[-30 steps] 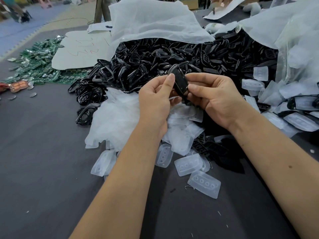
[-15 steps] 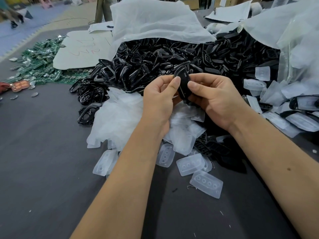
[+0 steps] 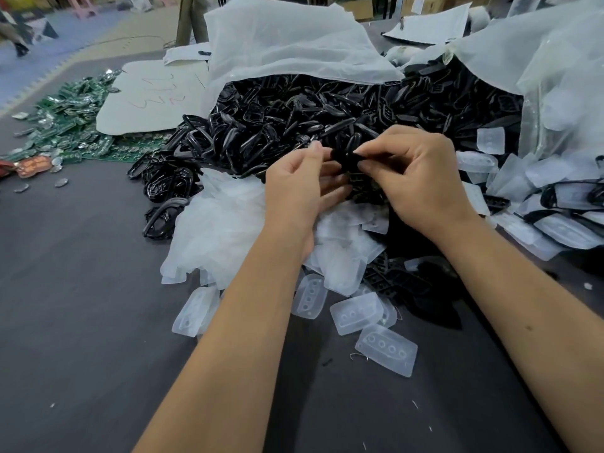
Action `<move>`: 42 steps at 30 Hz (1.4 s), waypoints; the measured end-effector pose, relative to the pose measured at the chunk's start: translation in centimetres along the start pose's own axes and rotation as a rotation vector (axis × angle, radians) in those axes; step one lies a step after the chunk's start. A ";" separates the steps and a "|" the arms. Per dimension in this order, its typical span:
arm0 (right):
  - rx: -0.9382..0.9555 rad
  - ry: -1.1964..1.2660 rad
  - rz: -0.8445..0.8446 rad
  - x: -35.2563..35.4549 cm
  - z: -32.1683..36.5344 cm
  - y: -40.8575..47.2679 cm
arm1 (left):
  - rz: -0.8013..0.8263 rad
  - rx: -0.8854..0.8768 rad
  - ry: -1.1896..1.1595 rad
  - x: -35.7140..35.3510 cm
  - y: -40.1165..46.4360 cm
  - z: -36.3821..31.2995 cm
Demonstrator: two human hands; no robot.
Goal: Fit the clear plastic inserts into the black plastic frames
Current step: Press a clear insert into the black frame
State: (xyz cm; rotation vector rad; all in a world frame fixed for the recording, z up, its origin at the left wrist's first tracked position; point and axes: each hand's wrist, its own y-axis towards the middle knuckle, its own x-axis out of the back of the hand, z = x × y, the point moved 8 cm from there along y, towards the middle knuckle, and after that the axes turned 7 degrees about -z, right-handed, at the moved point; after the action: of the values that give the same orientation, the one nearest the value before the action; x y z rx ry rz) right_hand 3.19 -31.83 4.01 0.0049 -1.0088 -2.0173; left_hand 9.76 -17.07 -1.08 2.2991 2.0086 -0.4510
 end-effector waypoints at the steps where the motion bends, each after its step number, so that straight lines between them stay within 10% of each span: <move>1: 0.124 -0.109 0.008 0.0 0.9 0.0 | -0.005 0.040 -0.002 0.1 0.1 0.1; 6: 0.413 -0.253 0.073 -1.7 3.3 -0.7 | 0.013 0.039 -0.025 0.4 0.2 0.2; 11: 0.038 -0.036 -0.160 0.3 0.9 -0.4 | -0.013 -0.043 -0.012 0.4 0.2 0.0; 17: -0.426 0.263 -0.048 -1.3 -2.8 -1.0 | 0.050 -0.170 0.079 -0.2 -0.1 -0.5; 42: -0.476 0.245 -0.073 -0.5 -3.2 -0.7 | -0.056 -0.219 0.199 -0.4 -0.2 -0.6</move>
State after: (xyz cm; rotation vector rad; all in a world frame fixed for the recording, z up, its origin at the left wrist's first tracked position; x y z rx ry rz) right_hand 4.10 -33.34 1.22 0.0331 -0.3680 -2.2144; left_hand 9.66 -17.28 -0.40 2.2354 2.0916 -0.0015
